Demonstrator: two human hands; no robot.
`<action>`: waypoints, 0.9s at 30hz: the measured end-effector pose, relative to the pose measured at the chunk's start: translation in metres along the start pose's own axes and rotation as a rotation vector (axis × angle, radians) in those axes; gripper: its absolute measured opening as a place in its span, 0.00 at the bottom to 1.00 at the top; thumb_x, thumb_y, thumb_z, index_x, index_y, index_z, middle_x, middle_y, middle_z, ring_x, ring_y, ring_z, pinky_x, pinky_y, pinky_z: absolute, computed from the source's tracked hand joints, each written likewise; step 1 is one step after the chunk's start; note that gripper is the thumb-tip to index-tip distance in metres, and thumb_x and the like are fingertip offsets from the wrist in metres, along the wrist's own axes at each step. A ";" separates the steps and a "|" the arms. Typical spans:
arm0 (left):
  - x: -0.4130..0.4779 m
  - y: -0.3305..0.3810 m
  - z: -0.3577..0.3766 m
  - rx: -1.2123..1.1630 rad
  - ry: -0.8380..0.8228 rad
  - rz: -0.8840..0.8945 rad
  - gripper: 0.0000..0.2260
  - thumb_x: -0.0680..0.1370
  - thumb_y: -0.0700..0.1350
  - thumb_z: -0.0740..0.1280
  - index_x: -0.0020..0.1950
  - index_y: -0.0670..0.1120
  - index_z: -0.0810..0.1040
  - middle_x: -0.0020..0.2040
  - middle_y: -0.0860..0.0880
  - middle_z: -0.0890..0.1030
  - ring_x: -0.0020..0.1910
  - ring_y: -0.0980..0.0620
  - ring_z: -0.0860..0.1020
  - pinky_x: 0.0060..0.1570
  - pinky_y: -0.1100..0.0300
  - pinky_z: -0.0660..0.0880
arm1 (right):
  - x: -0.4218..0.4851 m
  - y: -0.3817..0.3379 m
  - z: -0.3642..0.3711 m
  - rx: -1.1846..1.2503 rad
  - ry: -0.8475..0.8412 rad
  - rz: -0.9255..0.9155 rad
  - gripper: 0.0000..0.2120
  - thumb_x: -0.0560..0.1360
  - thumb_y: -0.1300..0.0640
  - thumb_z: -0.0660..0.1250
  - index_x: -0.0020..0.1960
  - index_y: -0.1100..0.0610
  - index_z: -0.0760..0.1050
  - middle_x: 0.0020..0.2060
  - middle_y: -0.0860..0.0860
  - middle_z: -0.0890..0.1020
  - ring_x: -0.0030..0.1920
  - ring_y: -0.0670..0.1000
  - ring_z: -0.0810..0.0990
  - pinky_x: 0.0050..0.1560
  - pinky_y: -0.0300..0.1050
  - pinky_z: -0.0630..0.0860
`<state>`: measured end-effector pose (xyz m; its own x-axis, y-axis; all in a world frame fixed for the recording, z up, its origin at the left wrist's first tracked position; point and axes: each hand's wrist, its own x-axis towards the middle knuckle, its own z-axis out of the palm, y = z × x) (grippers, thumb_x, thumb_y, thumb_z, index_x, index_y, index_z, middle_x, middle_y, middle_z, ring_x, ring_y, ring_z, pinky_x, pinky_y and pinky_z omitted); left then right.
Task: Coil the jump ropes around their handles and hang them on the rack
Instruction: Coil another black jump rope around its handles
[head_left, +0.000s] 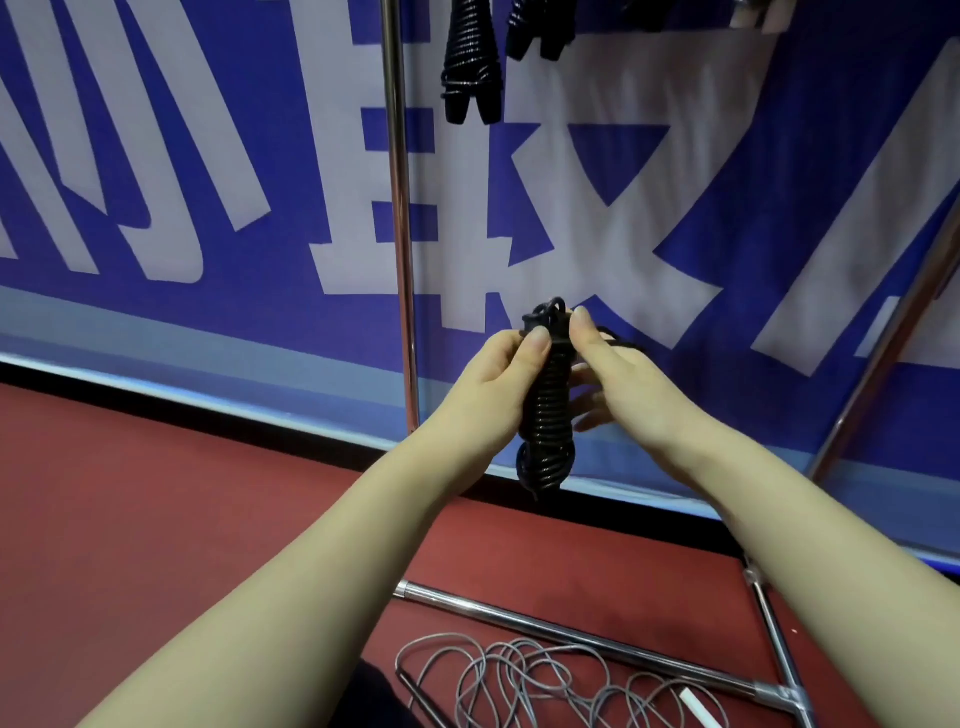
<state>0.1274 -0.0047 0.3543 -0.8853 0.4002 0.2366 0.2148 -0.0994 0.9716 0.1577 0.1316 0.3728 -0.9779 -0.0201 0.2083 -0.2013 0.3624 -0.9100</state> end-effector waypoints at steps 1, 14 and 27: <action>0.000 -0.001 -0.004 0.020 -0.017 -0.004 0.20 0.81 0.57 0.60 0.60 0.41 0.73 0.56 0.42 0.83 0.58 0.40 0.80 0.58 0.48 0.76 | 0.000 -0.001 -0.004 -0.026 0.000 -0.003 0.19 0.81 0.37 0.51 0.52 0.41 0.79 0.40 0.39 0.83 0.40 0.43 0.80 0.42 0.39 0.75; -0.004 0.005 0.006 -0.311 0.016 -0.142 0.16 0.83 0.50 0.57 0.49 0.40 0.79 0.35 0.45 0.81 0.32 0.49 0.77 0.30 0.60 0.75 | 0.006 0.006 0.003 0.763 0.018 0.049 0.14 0.70 0.57 0.71 0.54 0.60 0.80 0.38 0.54 0.78 0.31 0.49 0.71 0.28 0.39 0.68; -0.006 0.005 -0.001 0.056 0.034 0.123 0.06 0.79 0.49 0.67 0.53 0.50 0.72 0.39 0.52 0.83 0.37 0.55 0.79 0.41 0.59 0.75 | 0.011 0.001 -0.013 0.885 0.038 0.312 0.13 0.65 0.59 0.73 0.48 0.62 0.80 0.36 0.52 0.78 0.28 0.45 0.74 0.37 0.37 0.73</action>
<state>0.1332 -0.0084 0.3579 -0.8642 0.3573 0.3543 0.3442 -0.0938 0.9342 0.1479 0.1438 0.3786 -0.9956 -0.0059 -0.0932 0.0839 -0.4948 -0.8650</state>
